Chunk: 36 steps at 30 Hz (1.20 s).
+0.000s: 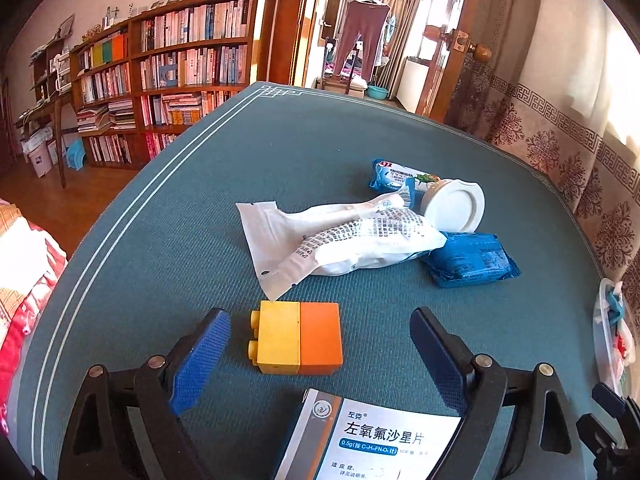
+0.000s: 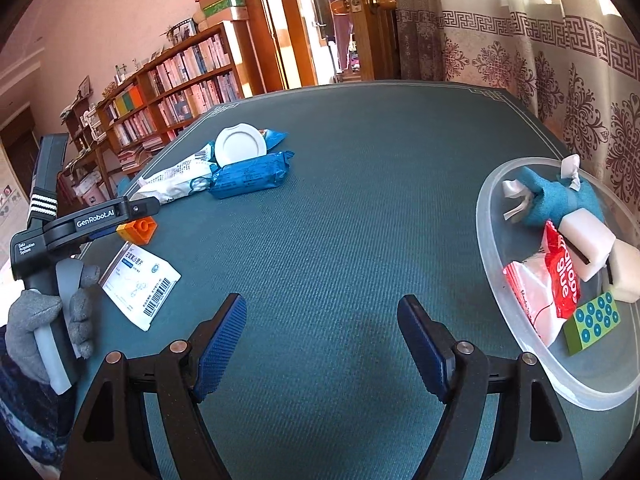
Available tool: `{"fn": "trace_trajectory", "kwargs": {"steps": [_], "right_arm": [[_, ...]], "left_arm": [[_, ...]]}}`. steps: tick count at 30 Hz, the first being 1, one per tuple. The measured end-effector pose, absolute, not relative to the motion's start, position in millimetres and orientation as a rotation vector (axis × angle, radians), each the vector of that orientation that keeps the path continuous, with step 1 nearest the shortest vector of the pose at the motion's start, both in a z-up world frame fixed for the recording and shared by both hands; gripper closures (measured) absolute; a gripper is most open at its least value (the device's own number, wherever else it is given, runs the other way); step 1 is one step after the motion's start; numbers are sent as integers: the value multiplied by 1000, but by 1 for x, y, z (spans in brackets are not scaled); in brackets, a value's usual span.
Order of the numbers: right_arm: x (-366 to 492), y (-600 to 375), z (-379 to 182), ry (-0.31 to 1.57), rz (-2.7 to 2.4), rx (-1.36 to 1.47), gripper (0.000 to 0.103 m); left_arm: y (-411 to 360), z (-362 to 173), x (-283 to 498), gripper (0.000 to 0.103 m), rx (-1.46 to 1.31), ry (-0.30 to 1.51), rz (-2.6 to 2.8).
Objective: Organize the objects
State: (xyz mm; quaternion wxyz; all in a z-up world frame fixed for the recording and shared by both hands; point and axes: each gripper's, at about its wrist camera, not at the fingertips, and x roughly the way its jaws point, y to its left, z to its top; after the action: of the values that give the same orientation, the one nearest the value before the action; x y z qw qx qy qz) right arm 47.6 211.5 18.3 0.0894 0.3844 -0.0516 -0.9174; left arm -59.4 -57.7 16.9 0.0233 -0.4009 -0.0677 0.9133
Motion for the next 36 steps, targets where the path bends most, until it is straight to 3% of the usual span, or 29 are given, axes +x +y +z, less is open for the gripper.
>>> {"fn": "trace_trajectory", "kwargs": {"steps": [4, 9, 17, 36], "right_arm": [[43, 200, 15, -152, -2671, 1163, 24], [39, 179, 13, -114, -2587, 1155, 23], [28, 139, 15, -96, -2402, 1111, 21], [-11, 47, -1, 162, -2147, 1052, 18]], "left_arm": [[-55, 10, -61, 28, -1271, -174, 2819], [-56, 9, -60, 55, -1283, -172, 2805], [-63, 13, -57, 55, -1234, -217, 2814], [-87, 11, -62, 55, -1250, -371, 2831]]}}
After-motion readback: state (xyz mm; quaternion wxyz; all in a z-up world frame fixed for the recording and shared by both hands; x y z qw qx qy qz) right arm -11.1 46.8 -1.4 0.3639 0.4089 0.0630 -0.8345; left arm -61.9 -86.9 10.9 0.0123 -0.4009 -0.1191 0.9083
